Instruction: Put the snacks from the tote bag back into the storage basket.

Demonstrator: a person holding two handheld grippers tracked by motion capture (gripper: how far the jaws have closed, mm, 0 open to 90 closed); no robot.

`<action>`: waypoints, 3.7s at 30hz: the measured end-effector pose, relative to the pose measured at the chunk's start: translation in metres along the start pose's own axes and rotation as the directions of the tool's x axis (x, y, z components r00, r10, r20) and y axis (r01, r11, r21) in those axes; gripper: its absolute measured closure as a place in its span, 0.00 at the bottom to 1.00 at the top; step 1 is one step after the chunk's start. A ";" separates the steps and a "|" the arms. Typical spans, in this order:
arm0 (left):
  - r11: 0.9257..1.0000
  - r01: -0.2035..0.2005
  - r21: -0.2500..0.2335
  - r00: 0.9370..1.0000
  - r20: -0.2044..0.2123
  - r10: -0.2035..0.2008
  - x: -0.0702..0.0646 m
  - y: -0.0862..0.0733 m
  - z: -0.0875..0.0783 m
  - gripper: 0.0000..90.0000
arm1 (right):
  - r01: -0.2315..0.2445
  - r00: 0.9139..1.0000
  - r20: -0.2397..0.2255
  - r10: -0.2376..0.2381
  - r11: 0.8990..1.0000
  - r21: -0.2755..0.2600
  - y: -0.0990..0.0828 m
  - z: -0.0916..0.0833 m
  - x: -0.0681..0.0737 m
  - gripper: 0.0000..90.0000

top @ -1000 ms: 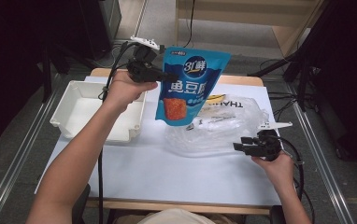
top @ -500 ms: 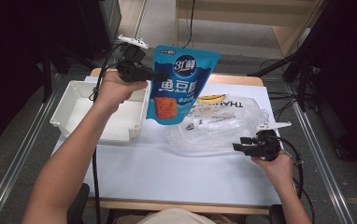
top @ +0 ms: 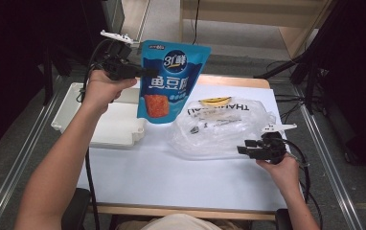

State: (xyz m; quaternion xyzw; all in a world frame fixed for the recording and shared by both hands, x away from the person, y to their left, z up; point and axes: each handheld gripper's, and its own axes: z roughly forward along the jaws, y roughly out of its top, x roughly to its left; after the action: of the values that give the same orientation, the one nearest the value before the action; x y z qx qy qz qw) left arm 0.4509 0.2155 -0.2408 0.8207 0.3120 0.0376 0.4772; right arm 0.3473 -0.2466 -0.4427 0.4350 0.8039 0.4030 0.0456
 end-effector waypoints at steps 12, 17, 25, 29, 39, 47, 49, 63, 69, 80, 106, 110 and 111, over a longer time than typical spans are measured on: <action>0.998 0.026 -0.064 0.999 -0.039 -0.028 0.011 0.001 -0.034 1.00 | 0.003 1.000 0.000 -0.003 1.000 -0.001 0.001 0.000 -0.001 0.55; 0.996 0.043 -0.079 0.996 -0.078 -0.049 0.021 -0.005 -0.048 1.00 | 0.010 1.000 0.006 -0.010 1.000 0.011 0.001 0.001 0.000 0.55; 0.993 0.060 -0.099 0.990 -0.123 -0.072 0.032 -0.015 -0.066 1.00 | 0.009 1.000 0.005 -0.009 1.000 0.010 0.001 0.001 0.000 0.55; 0.993 0.067 -0.095 0.986 -0.144 -0.080 0.037 -0.019 -0.071 1.00 | 0.008 1.000 0.004 -0.008 1.000 0.007 0.001 0.001 0.000 0.55; 0.991 0.092 -0.097 0.976 -0.188 -0.109 0.049 -0.033 -0.079 1.00 | 0.008 1.000 0.004 -0.008 1.000 0.009 0.001 0.001 0.000 0.55; 0.990 0.126 -0.071 0.968 -0.210 -0.138 0.061 -0.044 -0.064 1.00 | 0.005 1.000 0.004 -0.005 1.000 0.009 0.001 0.001 0.000 0.55; 0.988 0.137 -0.066 0.967 -0.207 -0.148 0.066 -0.047 -0.059 1.00 | 0.008 1.000 0.004 -0.008 1.000 0.011 0.001 0.001 0.000 0.55; 0.984 0.167 -0.062 0.955 -0.238 -0.177 0.082 -0.067 -0.038 1.00 | 0.008 1.000 0.011 -0.008 1.000 0.013 -0.001 0.000 0.000 0.55; 0.981 0.174 -0.083 0.955 -0.229 -0.189 0.085 -0.076 -0.043 1.00 | 0.010 1.000 0.010 -0.011 1.000 0.016 -0.001 0.000 0.000 0.55; 0.988 0.151 0.014 0.959 -0.244 -0.143 0.075 -0.082 -0.050 0.96 | 0.011 1.000 0.009 -0.011 1.000 0.014 -0.001 0.000 0.001 0.55; 0.987 0.156 0.037 0.966 -0.214 -0.145 0.066 -0.093 -0.066 0.58 | 0.010 1.000 0.006 -0.010 1.000 0.014 -0.001 0.001 0.001 0.55; 0.987 0.156 0.037 0.963 -0.226 -0.144 0.064 -0.095 -0.070 0.56 | 0.010 1.000 0.005 -0.010 1.000 0.013 0.000 0.001 0.001 0.55; 0.987 0.158 0.041 0.963 -0.229 -0.144 0.064 -0.096 -0.071 0.55 | 0.011 1.000 0.004 -0.011 1.000 0.014 0.000 0.001 0.001 0.55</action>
State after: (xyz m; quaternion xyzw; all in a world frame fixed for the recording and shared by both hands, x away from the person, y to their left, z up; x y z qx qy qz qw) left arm 0.4310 0.3382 -0.2951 0.7987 0.4267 0.0846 0.4157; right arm 0.3468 -0.2452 -0.4432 0.4318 0.8089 0.3962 0.0464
